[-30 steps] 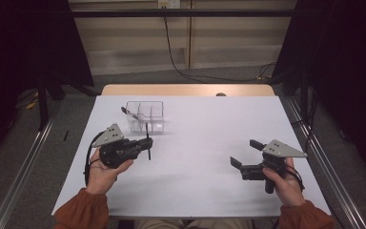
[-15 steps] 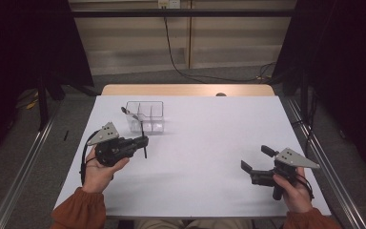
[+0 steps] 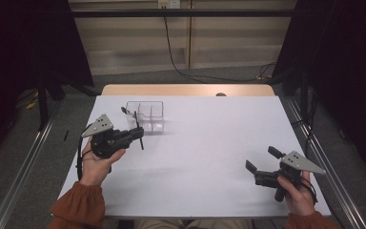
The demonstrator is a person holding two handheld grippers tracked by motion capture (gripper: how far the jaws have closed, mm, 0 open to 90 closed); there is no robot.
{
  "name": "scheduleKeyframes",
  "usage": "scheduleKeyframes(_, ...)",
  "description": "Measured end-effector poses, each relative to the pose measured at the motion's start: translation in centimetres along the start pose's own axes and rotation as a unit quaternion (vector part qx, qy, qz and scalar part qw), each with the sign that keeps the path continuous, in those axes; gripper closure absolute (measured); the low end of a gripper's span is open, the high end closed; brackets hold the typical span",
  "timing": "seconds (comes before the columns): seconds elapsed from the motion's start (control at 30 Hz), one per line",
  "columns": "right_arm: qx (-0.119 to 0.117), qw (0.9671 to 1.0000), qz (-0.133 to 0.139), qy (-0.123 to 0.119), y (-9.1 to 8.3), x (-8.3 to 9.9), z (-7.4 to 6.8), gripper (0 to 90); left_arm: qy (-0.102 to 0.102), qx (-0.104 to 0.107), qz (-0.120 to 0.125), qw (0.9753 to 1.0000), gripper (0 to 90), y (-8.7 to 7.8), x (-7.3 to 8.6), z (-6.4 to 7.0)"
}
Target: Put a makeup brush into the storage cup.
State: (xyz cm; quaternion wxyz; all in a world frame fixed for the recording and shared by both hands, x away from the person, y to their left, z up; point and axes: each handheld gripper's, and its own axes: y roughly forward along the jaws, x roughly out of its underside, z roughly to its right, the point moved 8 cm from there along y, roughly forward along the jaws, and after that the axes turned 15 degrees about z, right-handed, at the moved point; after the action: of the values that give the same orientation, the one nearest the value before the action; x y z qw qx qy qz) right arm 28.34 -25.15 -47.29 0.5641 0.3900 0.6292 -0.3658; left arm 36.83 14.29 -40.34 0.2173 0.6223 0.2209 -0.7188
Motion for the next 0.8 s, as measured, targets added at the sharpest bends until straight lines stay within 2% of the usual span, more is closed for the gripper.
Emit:
scheduleKeyframes(0.17,-0.002,1.0000,0.003,0.003,0.0,0.0,0.0,0.0,0.004,-0.013,0.006,0.9999,85.8,0.4,-1.0,-0.9)
scheduleKeyframes(0.37,-0.006,1.0000,-0.004,0.005,0.0,0.2,-0.1,0.0,0.001,-0.035,0.010,0.9993,85.8,1.0,-1.6,-2.4)
scheduleKeyframes(0.53,-0.010,0.9999,-0.005,0.005,0.0,0.2,-0.3,0.0,0.009,-0.047,0.010,0.9988,85.7,1.4,-2.1,-3.4)
scheduleKeyframes(0.8,-0.015,0.9998,-0.009,0.006,0.0,0.4,-0.4,0.0,0.010,-0.071,0.020,0.9972,85.8,2.4,-2.8,-5.3)
